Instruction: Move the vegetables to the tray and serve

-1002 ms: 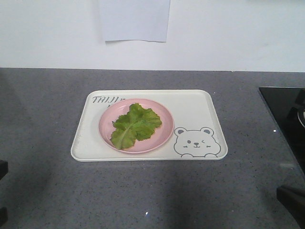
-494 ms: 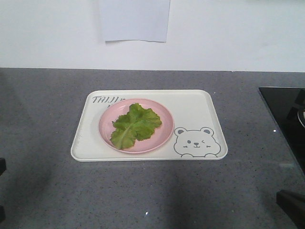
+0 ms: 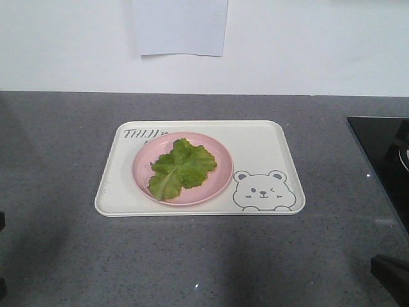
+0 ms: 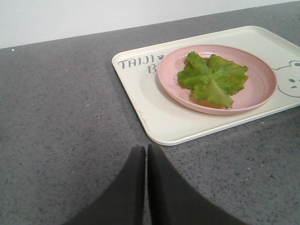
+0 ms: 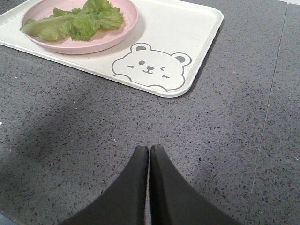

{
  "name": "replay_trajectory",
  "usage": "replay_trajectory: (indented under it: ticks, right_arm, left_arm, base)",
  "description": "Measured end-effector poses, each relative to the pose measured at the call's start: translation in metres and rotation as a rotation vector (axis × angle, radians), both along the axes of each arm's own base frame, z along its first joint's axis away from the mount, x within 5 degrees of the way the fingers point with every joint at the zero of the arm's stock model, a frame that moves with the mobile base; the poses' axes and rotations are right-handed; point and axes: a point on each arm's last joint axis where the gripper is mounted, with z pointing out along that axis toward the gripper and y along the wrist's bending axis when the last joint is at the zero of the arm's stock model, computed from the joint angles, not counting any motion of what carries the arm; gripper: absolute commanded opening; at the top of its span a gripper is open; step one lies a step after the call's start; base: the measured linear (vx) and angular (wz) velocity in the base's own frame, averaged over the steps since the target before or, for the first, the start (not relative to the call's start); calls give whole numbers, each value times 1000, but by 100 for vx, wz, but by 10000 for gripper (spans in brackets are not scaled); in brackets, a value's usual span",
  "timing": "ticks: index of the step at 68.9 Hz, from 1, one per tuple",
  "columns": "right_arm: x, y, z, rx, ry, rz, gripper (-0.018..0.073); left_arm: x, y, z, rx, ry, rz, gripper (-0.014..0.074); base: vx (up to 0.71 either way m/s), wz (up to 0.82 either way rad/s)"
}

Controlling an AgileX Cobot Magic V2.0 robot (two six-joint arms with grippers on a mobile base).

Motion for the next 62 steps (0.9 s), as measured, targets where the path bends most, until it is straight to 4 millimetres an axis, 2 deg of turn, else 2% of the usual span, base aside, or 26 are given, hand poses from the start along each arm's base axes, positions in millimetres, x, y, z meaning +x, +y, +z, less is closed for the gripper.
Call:
replay_trajectory:
  ticks: [10, 20, 30, 48, 62]
  right_arm:
    - [0, 0, 0, 1, 1, 0, -6]
    - [0, 0, 0, 1, 1, 0, -6]
    - [0, 0, 0, 1, 1, 0, -6]
    - [0, 0, 0, 1, 1, 0, -6]
    - [0, 0, 0, 0, 2, 1, -6]
  left_arm:
    - [-3, 6, -18, 12, -92, 44, -7]
    - [-16, 16, -55, -17, -149, 130, -7]
    - [-30, 23, -82, -41, -192, 200, -7]
    - [-46, 29, -82, -51, -293, 280, -7]
    - [-49, 29, -87, -45, -256, 291, -7]
  base:
    - [0, 0]
    - [0, 0]
    - [0, 0]
    - [0, 0]
    - [0, 0]
